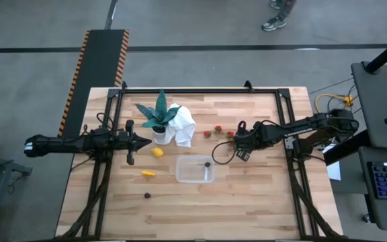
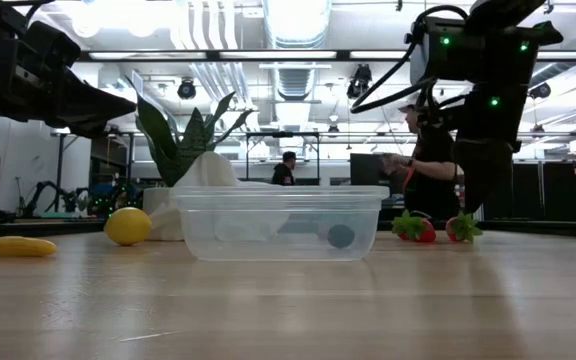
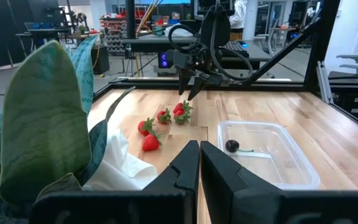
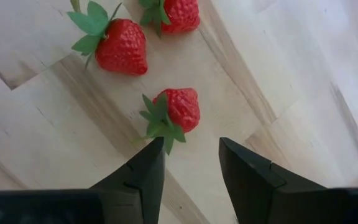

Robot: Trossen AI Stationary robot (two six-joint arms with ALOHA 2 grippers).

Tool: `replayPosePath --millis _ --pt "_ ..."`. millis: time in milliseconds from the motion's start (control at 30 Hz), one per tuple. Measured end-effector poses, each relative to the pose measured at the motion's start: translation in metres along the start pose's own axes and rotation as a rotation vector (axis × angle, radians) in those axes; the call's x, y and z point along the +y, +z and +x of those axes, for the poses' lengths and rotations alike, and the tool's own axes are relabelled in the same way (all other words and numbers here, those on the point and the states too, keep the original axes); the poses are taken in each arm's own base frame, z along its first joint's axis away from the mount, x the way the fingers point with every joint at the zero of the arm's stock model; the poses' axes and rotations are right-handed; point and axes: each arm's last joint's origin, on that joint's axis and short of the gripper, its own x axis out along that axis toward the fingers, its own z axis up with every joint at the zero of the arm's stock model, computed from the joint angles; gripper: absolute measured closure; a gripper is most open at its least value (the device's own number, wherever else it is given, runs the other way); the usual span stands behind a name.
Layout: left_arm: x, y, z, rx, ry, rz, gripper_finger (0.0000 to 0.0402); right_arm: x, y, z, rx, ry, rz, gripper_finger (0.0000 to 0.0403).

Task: Pick and placing Produce into tupperware
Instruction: Put the strawberry into the bin

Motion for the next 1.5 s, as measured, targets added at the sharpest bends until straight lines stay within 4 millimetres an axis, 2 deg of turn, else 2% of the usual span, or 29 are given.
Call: replayPosePath --millis 700,1500 --pt "0.0 0.0 0.0 0.001 0.0 0.0 0.0402 0.0 0.001 0.001 0.001 0.02 0.094 0.0264" --pt "0.0 0.0 0.0 0.001 0.0 0.0 0.0402 0.002 -0.009 0.017 -0.004 0.07 0.12 0.0264"
